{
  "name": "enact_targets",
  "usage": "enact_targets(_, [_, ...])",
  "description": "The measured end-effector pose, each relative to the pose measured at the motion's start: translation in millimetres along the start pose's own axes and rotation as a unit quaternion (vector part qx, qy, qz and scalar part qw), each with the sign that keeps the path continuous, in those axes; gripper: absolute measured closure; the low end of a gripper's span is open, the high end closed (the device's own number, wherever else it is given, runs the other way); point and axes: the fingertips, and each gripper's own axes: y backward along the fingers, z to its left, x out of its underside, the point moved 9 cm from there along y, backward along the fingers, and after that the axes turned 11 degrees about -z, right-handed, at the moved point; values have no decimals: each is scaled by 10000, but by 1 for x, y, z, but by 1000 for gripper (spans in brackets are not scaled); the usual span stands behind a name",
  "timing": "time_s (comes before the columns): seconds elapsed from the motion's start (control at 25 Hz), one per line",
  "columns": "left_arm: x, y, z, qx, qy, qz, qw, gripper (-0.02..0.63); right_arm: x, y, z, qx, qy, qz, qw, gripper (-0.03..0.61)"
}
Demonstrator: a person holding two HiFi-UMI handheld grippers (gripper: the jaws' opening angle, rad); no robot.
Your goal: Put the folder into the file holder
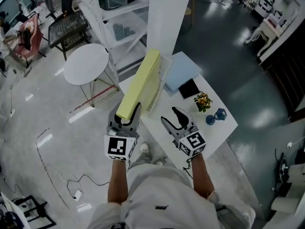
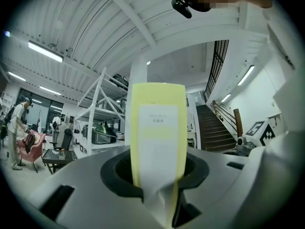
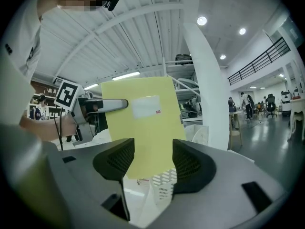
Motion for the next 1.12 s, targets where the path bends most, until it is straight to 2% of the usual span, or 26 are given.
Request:
enact_targets(0.44, [33,-65,14,-71,247,-130,9996,451,6,-11,-20,442,2,181,9989,329])
enact_targets(0.76, [65,-91,15,-184,607,-226,9977,449,13,-7,-31,787,-41,306,9964,331])
enact_targets(1.12, [76,-93,9,-285,474,-249,9982,449,21,-2,-38,1007,-94,463,9938,333])
